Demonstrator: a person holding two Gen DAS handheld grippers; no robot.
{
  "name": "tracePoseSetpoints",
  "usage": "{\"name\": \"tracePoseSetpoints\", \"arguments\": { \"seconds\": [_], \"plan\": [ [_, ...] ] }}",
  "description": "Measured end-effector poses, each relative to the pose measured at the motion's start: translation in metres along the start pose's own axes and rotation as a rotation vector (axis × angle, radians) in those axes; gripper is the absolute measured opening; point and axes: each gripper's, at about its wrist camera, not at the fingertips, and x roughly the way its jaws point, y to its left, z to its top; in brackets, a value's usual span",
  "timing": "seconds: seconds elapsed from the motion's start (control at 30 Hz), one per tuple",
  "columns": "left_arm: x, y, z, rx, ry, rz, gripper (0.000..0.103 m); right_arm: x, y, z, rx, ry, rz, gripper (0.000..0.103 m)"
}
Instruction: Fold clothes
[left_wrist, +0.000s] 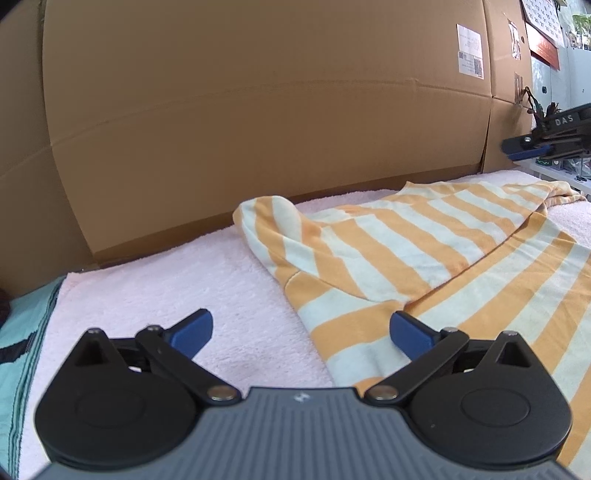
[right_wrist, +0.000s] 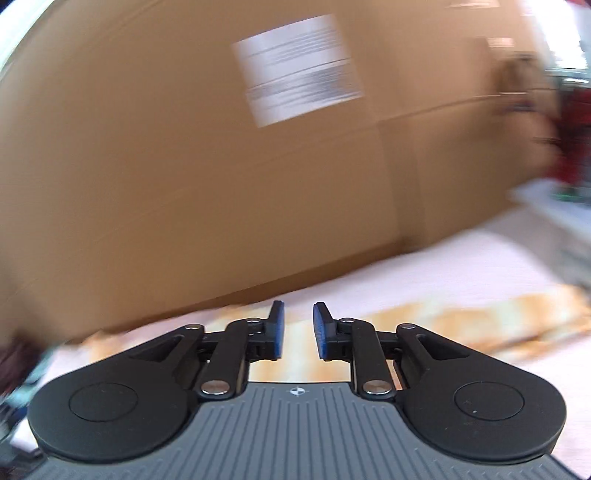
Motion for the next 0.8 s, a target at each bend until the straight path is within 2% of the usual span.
{"name": "tracePoseSetpoints", "arguments": {
  "seconds": [0.1,0.17,0.23,0.33,0.37,0.47,0.5,0.53,0.57,0.63,0.67,0.73,0.8],
  "plan": [
    [0.002,0.005,0.0,-0.03,0.017,-0.004,0.102,0.039,0.058,-0.01,-0.102,0.063,0.112,0.027],
    [0.004,0.011,0.0,-0.065,0.025,-0.024,0.102,0.065,0.096,-0.017,-0.171,0.105,0.186,0.028],
    [0.004,0.017,-0.001,-0.102,0.027,-0.045,0.102,0.09,0.132,-0.024,-0.229,0.143,0.254,0.033],
    [0.008,0.025,-0.001,-0.157,0.049,-0.066,0.102,0.125,0.159,-0.029,-0.2,0.157,0.275,0.036],
    [0.009,0.027,-0.001,-0.176,0.056,-0.073,0.102,0.135,0.165,-0.03,-0.184,0.162,0.285,0.04],
    [0.013,0.033,-0.002,-0.222,0.076,-0.088,0.102,0.157,0.178,-0.033,-0.153,0.211,0.33,0.039],
    [0.014,0.035,-0.002,-0.232,0.08,-0.091,0.102,0.159,0.183,-0.035,-0.156,0.229,0.334,0.027],
    [0.014,0.036,-0.002,-0.242,0.083,-0.095,0.102,0.161,0.187,-0.036,-0.16,0.244,0.328,0.01],
    [0.014,0.035,-0.003,-0.243,0.082,-0.099,0.102,0.163,0.187,-0.037,-0.167,0.245,0.284,0.007],
    [0.014,0.035,-0.003,-0.246,0.081,-0.109,0.102,0.167,0.182,-0.036,-0.169,0.231,0.187,0.006],
    [0.014,0.036,-0.003,-0.249,0.082,-0.115,0.102,0.17,0.178,-0.037,-0.159,0.232,0.172,0.006],
    [0.015,0.039,-0.003,-0.269,0.087,-0.124,0.102,0.167,0.165,-0.035,-0.099,0.239,0.174,0.006],
    [0.015,0.04,-0.004,-0.279,0.089,-0.123,0.102,0.153,0.151,-0.03,-0.02,0.228,0.189,0.014]
  ]
}}
